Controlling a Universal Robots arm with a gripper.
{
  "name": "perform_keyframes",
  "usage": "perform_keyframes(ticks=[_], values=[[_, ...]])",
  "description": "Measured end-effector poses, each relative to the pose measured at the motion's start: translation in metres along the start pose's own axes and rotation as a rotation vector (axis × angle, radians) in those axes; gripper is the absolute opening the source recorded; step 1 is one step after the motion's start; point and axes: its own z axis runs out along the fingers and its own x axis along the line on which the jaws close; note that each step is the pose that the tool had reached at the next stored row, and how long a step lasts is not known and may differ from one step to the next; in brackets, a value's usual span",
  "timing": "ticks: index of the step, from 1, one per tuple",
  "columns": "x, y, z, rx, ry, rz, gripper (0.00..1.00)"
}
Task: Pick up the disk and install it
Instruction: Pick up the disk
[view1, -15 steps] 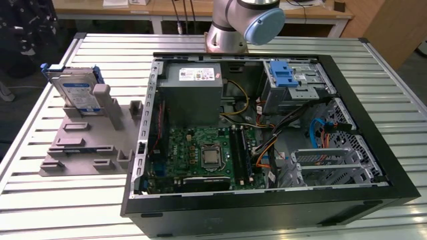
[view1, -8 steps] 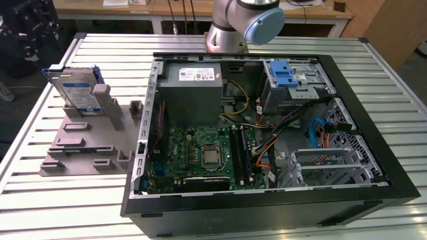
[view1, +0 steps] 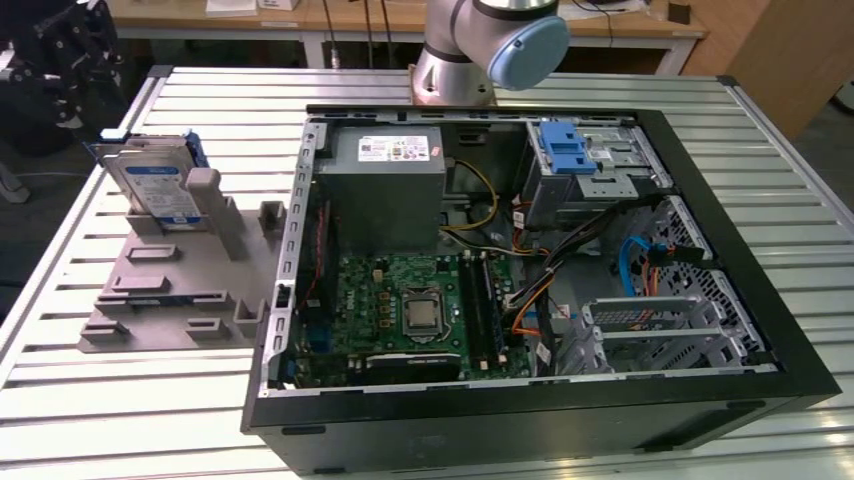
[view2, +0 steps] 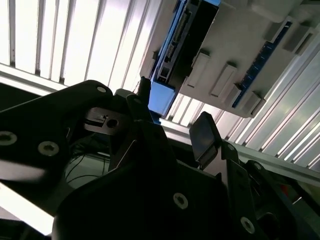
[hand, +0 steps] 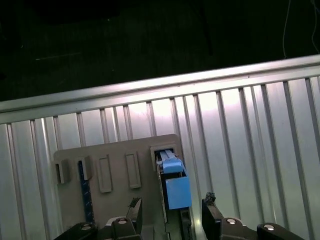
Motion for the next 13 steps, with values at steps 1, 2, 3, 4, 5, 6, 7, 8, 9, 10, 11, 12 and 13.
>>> perform_keyframes(ticks=[1, 2, 3, 4, 5, 6, 7, 8, 9, 10, 11, 12, 13], values=[[0.0000, 0.0000, 0.0007, -0.0003, 0.0003, -0.009, 0.59], [0.0000, 0.0001, 0.0015, -0.0005, 0.0005, -0.021, 0.59], [-0.0001, 0.0003, 0.0023, -0.0008, 0.0007, -0.031, 0.59], [-0.0001, 0.0006, 0.0032, -0.0010, 0.0009, -0.039, 0.59], [-0.0004, 0.0008, 0.0042, -0.0010, 0.0009, -0.041, 0.59], [-0.0008, 0.0010, 0.0053, -0.0010, 0.0009, -0.042, 0.59], [-0.0013, 0.0011, 0.0065, -0.0010, 0.0011, -0.042, 0.59], [-0.0017, 0.0014, 0.0078, -0.0009, 0.0011, -0.042, 0.59], [-0.0021, 0.0017, 0.0091, -0.0010, 0.0012, -0.042, 0.59], [-0.0023, 0.0020, 0.0102, -0.0011, 0.0013, -0.042, 0.59], [-0.0025, 0.0023, 0.0114, -0.0011, 0.0013, -0.042, 0.59], [-0.0026, 0.0027, 0.0127, -0.0011, 0.0013, -0.042, 0.59], [-0.0026, 0.0029, 0.0140, -0.0010, 0.0012, -0.042, 0.59]])
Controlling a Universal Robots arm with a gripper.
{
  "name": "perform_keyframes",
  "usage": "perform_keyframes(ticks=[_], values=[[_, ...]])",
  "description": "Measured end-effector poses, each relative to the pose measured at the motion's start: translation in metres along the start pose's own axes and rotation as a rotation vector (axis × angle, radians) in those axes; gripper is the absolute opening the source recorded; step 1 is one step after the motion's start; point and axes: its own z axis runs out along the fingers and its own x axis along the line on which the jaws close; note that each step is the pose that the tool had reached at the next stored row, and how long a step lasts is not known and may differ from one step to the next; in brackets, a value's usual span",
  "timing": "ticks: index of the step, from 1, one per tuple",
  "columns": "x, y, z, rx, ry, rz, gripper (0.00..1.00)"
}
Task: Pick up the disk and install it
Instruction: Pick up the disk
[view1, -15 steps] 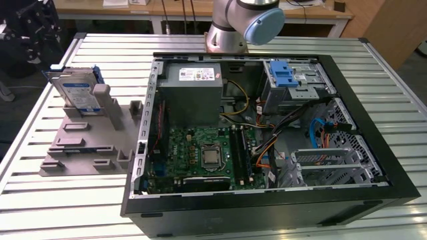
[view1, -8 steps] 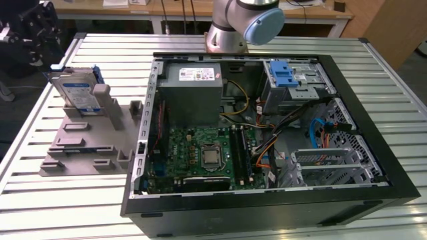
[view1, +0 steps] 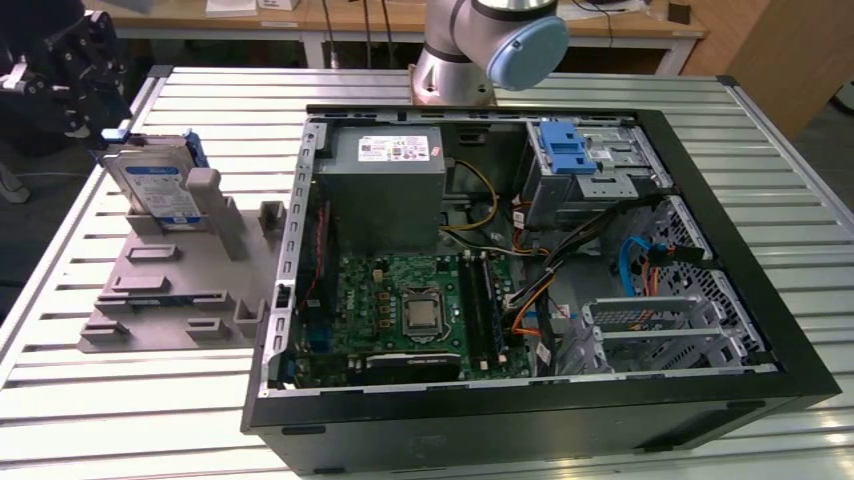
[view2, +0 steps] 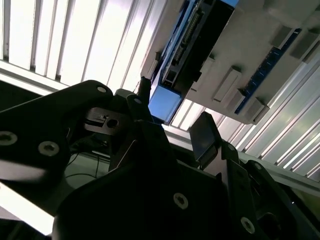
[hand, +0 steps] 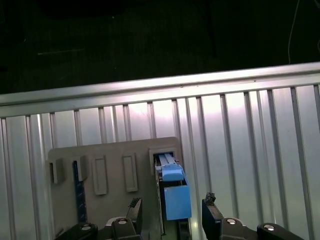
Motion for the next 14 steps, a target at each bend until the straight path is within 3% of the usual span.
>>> perform_keyframes(ticks=[14], values=[[-0.0007, 0.0010, 0.0184, 0.0000, 0.0001, -0.002, 0.59]])
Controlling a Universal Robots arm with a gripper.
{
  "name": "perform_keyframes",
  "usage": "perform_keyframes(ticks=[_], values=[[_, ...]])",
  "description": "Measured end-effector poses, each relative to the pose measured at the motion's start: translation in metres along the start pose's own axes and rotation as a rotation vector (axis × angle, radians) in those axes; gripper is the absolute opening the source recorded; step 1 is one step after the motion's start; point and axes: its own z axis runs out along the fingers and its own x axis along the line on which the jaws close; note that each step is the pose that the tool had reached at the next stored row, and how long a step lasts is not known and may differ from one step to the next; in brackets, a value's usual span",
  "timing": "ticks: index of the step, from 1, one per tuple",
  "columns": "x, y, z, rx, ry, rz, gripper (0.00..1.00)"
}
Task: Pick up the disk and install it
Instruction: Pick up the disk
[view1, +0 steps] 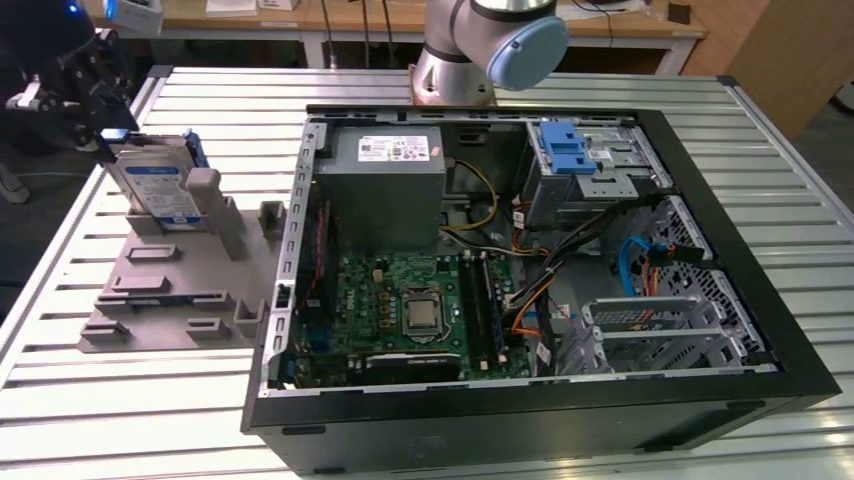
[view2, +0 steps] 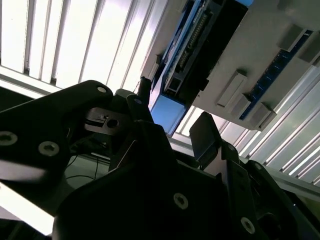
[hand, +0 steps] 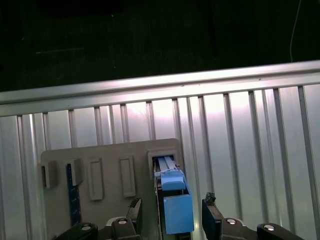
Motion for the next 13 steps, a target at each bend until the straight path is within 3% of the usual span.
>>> perform_keyframes(ticks=[13], values=[[-0.0004, 0.0006, 0.0167, 0.0001, 0.0000, -0.001, 0.59]])
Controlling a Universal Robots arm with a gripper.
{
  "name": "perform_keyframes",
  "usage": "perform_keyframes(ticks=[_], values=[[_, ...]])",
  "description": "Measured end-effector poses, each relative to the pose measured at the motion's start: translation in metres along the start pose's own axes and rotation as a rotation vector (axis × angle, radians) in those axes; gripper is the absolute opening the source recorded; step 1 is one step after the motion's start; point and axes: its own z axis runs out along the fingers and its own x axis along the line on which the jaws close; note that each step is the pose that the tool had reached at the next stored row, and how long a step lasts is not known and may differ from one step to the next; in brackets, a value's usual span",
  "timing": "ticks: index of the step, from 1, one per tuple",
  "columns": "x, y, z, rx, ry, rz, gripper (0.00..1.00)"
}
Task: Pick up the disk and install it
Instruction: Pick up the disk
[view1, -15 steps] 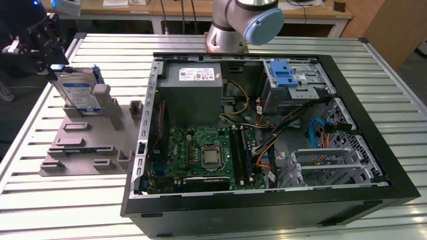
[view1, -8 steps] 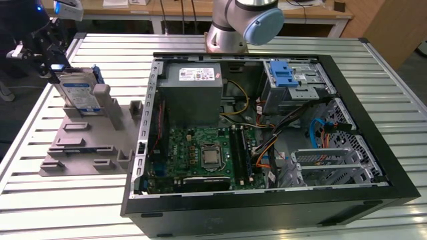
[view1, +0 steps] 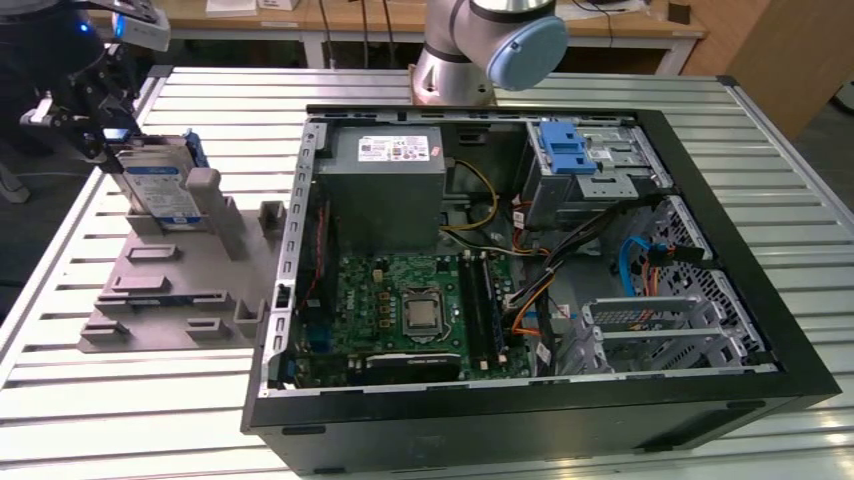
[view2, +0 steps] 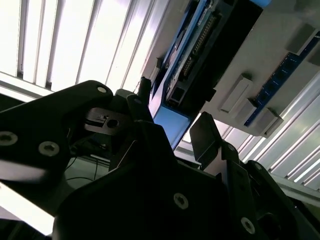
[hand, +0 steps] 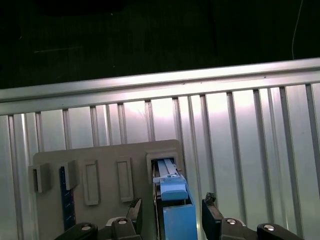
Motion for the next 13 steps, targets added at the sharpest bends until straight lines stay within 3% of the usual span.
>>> perform_keyframes(ticks=[10, 12, 13], values=[[-0.0004, 0.0031, 0.0054, -0.0007, 0.0006, -0.027, 0.59], [-0.0004, 0.0031, 0.0065, -0.0008, 0.0007, -0.031, 0.57], [-0.0004, 0.0032, 0.0066, -0.0011, 0.0009, -0.032, 0.51]])
